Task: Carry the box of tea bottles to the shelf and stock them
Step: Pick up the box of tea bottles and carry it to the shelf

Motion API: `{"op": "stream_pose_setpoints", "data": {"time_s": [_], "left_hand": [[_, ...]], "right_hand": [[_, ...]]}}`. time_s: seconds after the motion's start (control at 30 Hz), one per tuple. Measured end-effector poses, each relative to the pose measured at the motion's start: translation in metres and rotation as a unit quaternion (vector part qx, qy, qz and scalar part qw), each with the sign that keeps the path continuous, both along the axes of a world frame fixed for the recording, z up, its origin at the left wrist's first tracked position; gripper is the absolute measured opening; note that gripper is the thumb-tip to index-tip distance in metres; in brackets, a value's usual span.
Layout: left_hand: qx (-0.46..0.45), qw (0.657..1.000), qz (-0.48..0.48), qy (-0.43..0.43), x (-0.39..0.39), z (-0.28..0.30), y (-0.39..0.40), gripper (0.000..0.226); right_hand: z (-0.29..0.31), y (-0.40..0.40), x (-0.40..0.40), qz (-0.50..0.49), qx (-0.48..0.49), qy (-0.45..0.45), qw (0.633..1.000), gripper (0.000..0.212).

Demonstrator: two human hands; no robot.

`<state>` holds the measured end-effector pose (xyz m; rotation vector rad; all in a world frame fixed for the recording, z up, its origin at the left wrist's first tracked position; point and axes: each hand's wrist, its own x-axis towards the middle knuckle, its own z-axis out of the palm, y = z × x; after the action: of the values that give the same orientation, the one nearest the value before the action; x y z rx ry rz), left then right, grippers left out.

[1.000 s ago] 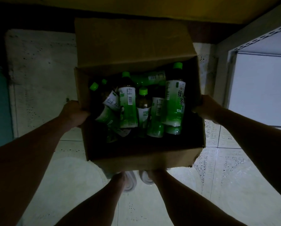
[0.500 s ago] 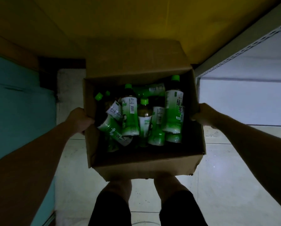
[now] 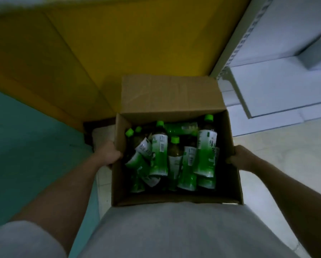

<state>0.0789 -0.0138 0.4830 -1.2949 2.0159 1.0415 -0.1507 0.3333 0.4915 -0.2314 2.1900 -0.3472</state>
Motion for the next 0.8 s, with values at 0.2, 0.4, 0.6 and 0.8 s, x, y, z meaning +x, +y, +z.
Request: {"op": "stream_pose_setpoints", "data": {"time_s": [0.2,0.4,0.6,0.8], "left_hand": [[0.012,0.997,-0.060,0.048,-0.013,0.006,0.018,0.023],[0.000,0.989,-0.143,0.043,-0.039,0.013,0.067,0.025],[0.000,0.972,-0.235,0.025,-0.088,0.031,0.149,0.019],[0.004,0.944,-0.328,0.019,-0.153,0.051,0.258,0.030]], "right_hand": [[0.011,0.065,0.066,-0.102,0.006,0.055,0.993,0.011],[0.013,0.131,0.110,-0.190,-0.005,0.064,0.980,0.021],[0.011,0.220,0.134,-0.277,-0.032,0.051,0.959,0.021],[0.027,0.338,0.123,-0.305,-0.021,0.051,0.951,0.027]]}}
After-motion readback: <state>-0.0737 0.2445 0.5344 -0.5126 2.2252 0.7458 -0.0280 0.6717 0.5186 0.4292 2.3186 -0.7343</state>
